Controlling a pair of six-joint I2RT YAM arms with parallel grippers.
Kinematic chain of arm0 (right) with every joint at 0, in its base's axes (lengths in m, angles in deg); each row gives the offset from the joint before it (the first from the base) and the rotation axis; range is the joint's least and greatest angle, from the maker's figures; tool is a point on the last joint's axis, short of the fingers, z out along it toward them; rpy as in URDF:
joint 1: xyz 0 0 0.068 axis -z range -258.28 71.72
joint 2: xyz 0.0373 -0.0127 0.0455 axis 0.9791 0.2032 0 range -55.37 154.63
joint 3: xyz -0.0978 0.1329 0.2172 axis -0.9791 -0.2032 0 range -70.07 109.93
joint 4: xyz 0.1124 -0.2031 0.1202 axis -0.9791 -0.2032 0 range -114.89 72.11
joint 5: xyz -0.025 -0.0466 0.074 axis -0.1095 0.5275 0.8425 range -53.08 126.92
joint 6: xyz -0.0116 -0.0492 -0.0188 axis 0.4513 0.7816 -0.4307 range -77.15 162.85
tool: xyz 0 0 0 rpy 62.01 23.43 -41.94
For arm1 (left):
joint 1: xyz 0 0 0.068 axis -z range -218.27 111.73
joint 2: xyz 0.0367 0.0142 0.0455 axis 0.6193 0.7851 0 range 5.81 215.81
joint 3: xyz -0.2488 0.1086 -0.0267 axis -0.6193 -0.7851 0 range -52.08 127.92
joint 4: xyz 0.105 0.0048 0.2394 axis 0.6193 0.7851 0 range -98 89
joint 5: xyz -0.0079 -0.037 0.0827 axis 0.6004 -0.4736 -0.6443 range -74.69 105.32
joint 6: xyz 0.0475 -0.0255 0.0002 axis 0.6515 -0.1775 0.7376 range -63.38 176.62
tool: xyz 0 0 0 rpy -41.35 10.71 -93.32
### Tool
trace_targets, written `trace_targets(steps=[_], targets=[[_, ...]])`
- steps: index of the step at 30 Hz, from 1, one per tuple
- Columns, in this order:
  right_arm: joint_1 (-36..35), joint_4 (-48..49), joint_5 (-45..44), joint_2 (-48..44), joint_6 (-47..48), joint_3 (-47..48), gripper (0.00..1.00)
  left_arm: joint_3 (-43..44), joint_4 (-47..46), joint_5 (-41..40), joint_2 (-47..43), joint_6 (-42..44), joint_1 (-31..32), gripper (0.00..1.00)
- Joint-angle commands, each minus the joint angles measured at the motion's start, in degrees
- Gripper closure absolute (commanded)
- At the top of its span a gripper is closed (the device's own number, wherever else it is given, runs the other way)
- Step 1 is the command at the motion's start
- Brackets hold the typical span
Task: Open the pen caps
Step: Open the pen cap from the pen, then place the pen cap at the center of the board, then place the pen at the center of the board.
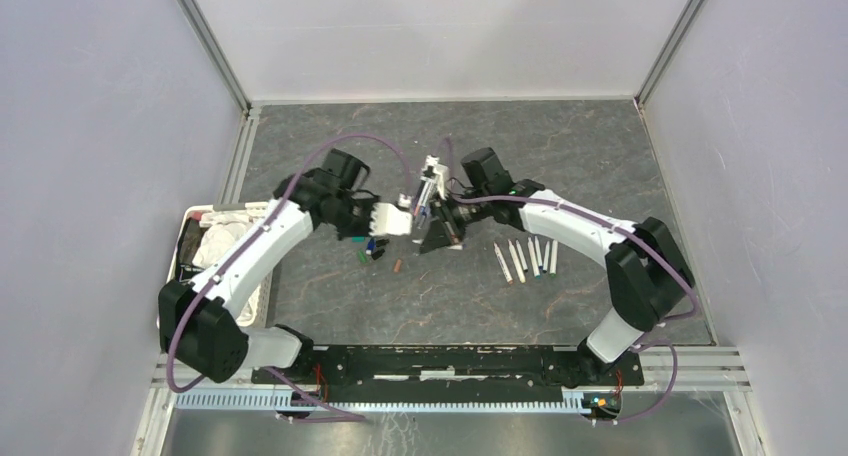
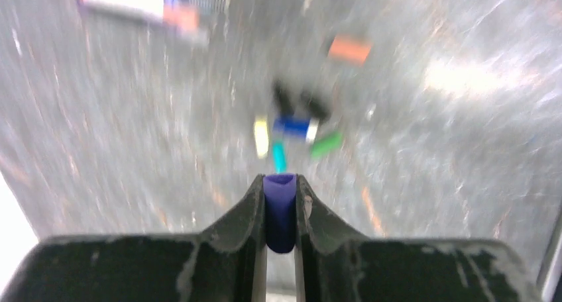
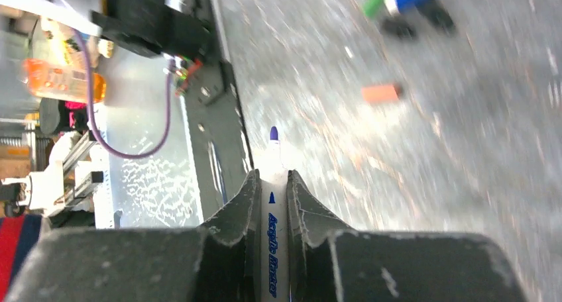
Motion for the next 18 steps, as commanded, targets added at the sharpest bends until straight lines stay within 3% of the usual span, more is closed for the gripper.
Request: trace_targets(steps=[1,8,12,18], targets=[[4.2,-17.0,-4.7,-4.7,7.9,-5.6,1.0,2.4,8.0,-12.6,1.3,9.3,-11.6,0.98],[5.5,-16.7,-10.0,-9.7,6.7,-7.4,1.0,2.0,7.5,-8.2,1.5,8.8,-13.3,0.98],[8.7,-14.6,-24.3,-14.7,2.0,-9.3,1.0,-0.1,1.1,-1.2,3.3,-2.2,-13.3,0.98],[17.3,-11.6,-46.4,-24.6,-5.9,-17.0,1.0,-2.7,-13.7,1.6,9.8,-18.5,-13.2,0.95]])
